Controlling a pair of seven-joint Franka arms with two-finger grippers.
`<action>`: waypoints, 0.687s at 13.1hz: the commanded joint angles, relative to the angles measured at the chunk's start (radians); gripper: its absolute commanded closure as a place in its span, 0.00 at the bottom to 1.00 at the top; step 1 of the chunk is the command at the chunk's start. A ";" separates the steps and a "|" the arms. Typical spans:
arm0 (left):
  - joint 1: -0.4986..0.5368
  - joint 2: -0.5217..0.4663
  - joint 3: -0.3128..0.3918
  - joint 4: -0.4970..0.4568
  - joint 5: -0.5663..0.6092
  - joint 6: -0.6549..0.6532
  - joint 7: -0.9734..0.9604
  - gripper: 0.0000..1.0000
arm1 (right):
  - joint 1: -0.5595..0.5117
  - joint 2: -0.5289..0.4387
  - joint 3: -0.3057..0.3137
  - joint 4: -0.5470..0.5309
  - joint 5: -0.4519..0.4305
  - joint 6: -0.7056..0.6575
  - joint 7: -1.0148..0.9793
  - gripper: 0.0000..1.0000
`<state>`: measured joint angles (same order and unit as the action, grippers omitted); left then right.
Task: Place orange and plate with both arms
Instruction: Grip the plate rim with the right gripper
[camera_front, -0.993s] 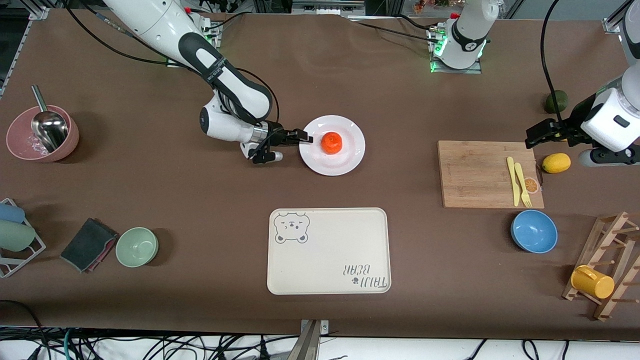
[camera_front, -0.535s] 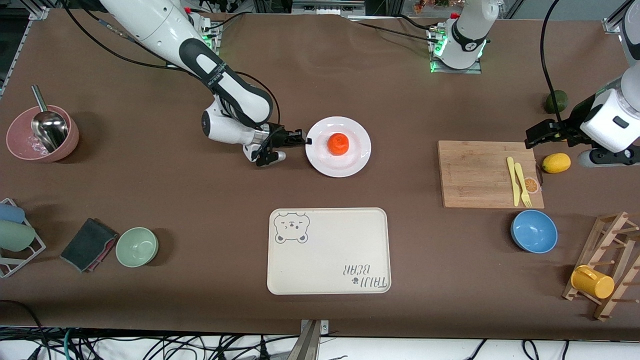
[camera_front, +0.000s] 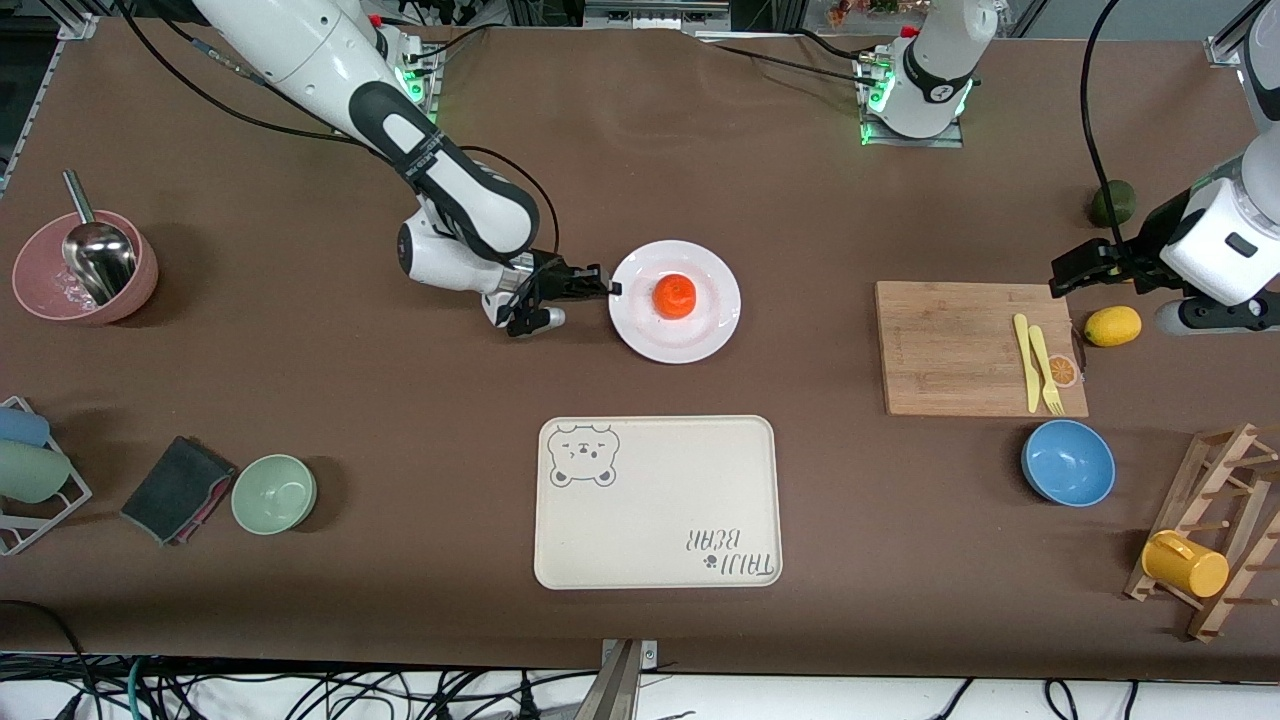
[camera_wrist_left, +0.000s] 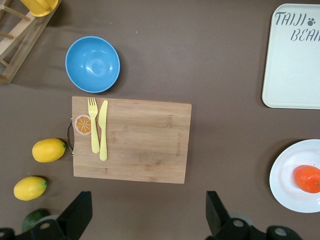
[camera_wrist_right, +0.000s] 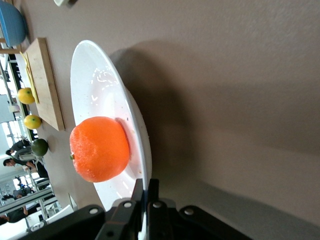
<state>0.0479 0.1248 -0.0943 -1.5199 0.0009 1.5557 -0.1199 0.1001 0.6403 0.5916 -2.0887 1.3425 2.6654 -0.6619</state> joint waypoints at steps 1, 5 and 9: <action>0.003 0.010 -0.002 0.027 0.004 -0.022 -0.003 0.00 | -0.036 0.024 0.005 0.021 0.100 -0.036 -0.105 1.00; 0.003 0.010 -0.002 0.027 0.004 -0.023 -0.003 0.00 | -0.099 0.024 0.002 0.019 0.187 -0.171 -0.239 1.00; 0.003 0.012 -0.002 0.027 0.004 -0.022 -0.003 0.00 | -0.109 0.044 -0.003 0.094 0.187 -0.174 -0.214 1.00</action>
<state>0.0480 0.1256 -0.0943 -1.5199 0.0009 1.5550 -0.1199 0.0004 0.6532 0.5790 -2.0561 1.5084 2.5050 -0.8695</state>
